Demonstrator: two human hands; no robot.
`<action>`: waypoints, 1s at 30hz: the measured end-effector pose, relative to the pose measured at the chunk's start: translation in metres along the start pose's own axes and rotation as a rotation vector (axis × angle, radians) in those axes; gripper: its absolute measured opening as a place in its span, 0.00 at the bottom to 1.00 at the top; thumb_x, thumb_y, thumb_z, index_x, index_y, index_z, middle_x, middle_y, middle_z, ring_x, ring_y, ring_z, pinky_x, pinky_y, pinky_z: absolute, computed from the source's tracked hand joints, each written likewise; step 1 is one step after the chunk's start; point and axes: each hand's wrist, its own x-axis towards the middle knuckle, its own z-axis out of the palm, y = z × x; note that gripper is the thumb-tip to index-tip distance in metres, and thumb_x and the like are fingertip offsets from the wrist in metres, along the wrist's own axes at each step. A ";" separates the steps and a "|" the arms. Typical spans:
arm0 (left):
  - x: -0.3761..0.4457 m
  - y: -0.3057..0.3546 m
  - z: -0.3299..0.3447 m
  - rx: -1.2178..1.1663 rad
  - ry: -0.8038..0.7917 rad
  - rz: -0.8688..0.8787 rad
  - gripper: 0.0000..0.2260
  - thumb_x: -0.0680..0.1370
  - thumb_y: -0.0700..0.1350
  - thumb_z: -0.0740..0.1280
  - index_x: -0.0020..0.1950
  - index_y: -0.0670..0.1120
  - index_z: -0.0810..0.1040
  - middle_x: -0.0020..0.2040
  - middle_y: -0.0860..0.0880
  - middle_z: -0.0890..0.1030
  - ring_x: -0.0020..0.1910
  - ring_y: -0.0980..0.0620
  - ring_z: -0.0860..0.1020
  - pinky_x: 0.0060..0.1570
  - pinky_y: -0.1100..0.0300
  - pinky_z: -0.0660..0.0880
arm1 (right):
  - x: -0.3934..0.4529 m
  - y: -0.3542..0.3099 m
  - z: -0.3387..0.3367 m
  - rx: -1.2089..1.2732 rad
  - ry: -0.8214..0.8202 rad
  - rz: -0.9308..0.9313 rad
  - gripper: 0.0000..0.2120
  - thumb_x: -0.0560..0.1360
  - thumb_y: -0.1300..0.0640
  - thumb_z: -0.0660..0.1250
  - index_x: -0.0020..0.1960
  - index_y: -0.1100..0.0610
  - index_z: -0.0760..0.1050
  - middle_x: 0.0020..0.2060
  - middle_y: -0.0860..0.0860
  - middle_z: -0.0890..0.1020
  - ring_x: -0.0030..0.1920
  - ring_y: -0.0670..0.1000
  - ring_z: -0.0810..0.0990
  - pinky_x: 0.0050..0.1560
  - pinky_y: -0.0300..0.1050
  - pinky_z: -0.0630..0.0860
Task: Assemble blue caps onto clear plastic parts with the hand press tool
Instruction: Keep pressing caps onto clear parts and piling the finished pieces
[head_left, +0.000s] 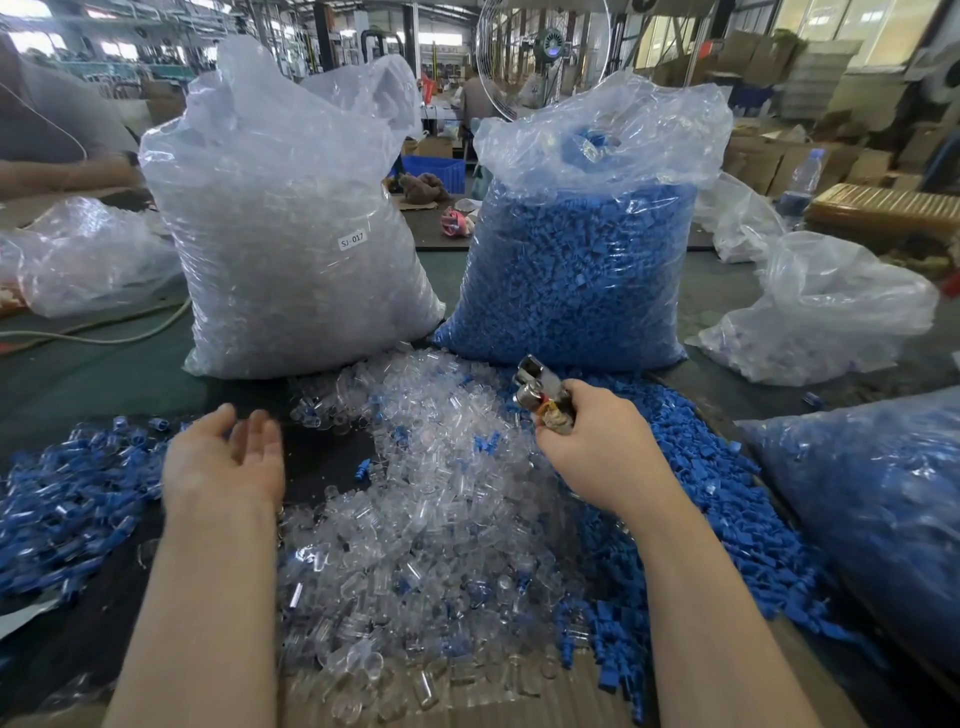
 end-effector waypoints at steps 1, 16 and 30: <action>-0.007 -0.005 0.008 0.168 -0.065 -0.004 0.08 0.82 0.40 0.63 0.60 0.42 0.76 0.58 0.47 0.78 0.49 0.54 0.79 0.49 0.63 0.78 | -0.001 -0.001 0.000 0.001 0.007 -0.007 0.06 0.75 0.52 0.64 0.41 0.51 0.70 0.33 0.46 0.77 0.35 0.48 0.75 0.32 0.45 0.65; -0.072 -0.097 0.029 1.175 -0.717 0.282 0.09 0.77 0.47 0.69 0.42 0.43 0.83 0.33 0.50 0.85 0.30 0.59 0.81 0.31 0.67 0.77 | -0.002 -0.014 0.004 -0.125 0.002 -0.215 0.11 0.70 0.54 0.66 0.43 0.50 0.63 0.34 0.44 0.72 0.37 0.53 0.69 0.34 0.47 0.62; -0.016 -0.055 0.011 1.932 -0.350 0.674 0.15 0.81 0.53 0.60 0.61 0.48 0.78 0.57 0.46 0.82 0.55 0.45 0.78 0.56 0.52 0.74 | -0.004 -0.003 0.001 -0.217 -0.044 0.225 0.07 0.79 0.48 0.57 0.55 0.50 0.67 0.40 0.50 0.77 0.38 0.56 0.75 0.35 0.47 0.68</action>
